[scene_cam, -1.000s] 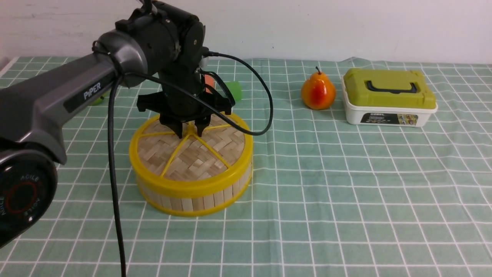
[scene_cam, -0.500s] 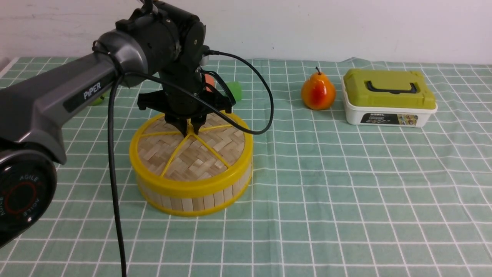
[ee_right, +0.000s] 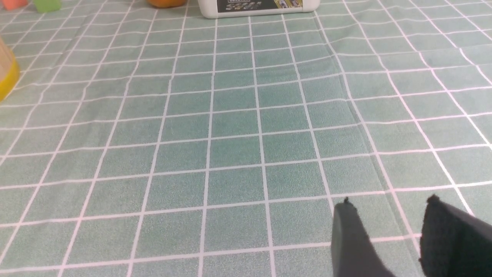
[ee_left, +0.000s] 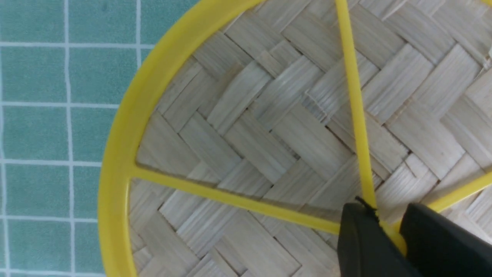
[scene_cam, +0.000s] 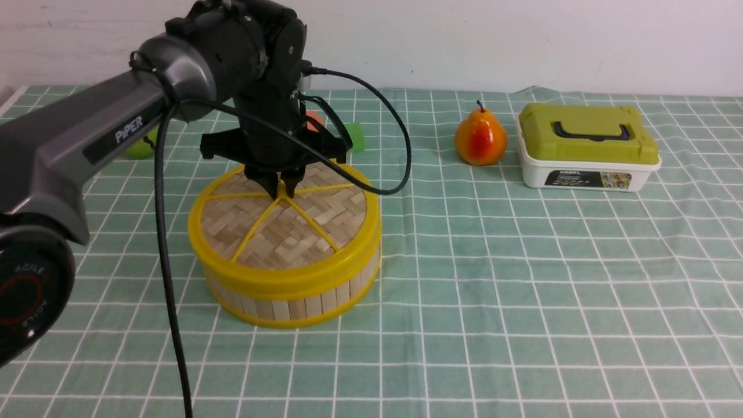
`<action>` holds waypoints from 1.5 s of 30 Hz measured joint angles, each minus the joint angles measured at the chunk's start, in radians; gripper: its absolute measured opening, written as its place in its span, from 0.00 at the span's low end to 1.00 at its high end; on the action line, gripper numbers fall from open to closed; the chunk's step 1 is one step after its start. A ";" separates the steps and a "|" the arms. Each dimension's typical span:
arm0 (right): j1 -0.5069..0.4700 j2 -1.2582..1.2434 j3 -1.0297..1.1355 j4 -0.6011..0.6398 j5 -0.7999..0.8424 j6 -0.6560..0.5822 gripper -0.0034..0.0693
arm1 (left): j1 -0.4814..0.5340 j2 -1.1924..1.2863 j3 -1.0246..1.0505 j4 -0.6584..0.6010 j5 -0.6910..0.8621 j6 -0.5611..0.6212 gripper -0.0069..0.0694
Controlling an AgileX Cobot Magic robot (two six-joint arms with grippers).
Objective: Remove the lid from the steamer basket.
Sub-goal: Use the left arm to lift the lid of the steamer, then use the left arm to place the steamer lid on the table
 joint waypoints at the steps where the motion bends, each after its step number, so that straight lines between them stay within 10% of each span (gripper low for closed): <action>1: 0.000 0.000 0.000 0.000 0.000 0.000 0.38 | 0.000 -0.008 -0.009 0.002 0.010 0.000 0.24; 15: 0.000 0.000 0.000 0.001 0.000 0.000 0.38 | 0.058 -0.264 0.025 0.121 0.060 0.038 0.24; 26: 0.000 0.000 0.000 0.001 0.000 0.000 0.38 | 0.357 -0.432 0.527 0.140 0.060 -0.036 0.24; 45: 0.000 0.000 0.000 0.001 0.000 0.000 0.38 | 0.348 -0.294 0.765 -0.010 -0.309 -0.098 0.24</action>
